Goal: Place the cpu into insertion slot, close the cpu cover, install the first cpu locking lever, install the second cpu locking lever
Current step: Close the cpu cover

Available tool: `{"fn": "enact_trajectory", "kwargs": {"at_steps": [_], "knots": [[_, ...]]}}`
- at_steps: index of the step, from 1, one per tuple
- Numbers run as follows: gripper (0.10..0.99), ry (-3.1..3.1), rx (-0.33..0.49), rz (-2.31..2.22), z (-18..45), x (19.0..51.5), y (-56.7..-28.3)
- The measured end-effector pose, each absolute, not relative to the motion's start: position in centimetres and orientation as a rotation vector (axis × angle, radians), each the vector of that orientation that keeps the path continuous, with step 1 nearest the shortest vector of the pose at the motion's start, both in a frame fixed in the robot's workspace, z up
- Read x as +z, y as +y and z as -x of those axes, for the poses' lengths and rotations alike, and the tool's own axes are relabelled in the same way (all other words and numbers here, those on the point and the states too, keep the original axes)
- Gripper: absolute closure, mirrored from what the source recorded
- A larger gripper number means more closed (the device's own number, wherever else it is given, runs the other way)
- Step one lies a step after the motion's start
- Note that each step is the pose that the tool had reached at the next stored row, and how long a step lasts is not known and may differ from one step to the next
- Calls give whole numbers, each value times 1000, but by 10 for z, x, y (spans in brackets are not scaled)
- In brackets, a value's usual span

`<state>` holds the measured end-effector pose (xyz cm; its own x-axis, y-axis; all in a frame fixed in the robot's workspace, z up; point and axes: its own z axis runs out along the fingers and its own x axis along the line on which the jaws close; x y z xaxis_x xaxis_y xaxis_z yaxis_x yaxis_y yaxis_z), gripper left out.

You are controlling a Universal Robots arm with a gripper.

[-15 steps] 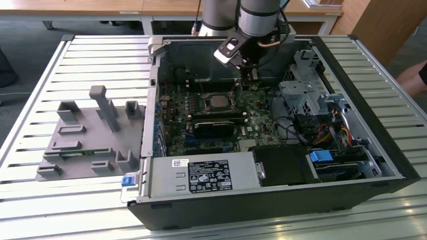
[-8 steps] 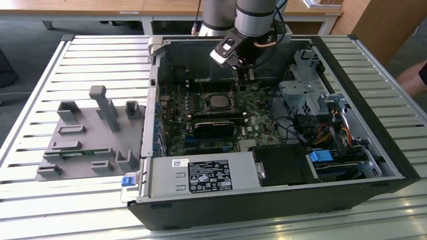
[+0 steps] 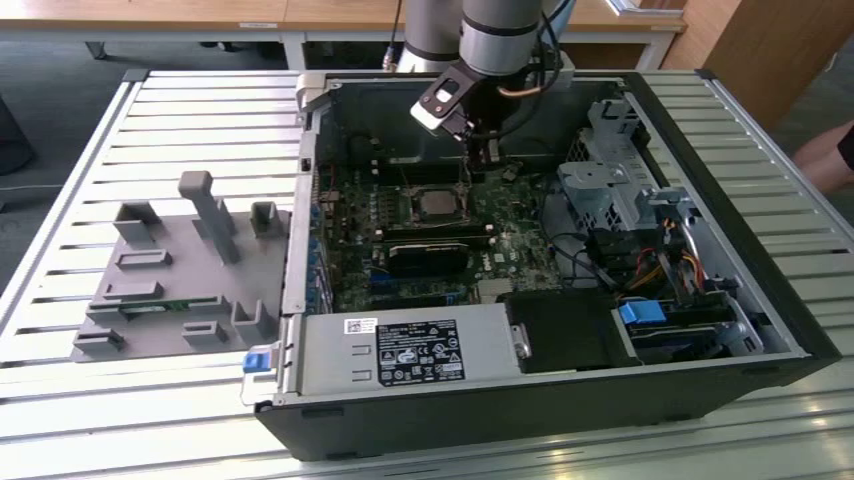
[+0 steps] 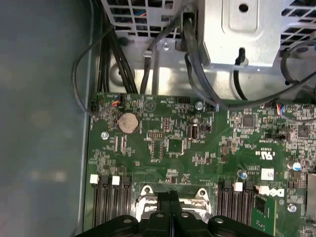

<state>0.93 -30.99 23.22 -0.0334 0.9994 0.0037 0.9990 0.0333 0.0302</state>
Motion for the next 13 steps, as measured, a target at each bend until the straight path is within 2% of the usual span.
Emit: {"fn": "enact_trajectory", "kwargs": {"at_steps": [13], "knots": [[980, 2244, 37, -2171, 12, 227, -309]]}}
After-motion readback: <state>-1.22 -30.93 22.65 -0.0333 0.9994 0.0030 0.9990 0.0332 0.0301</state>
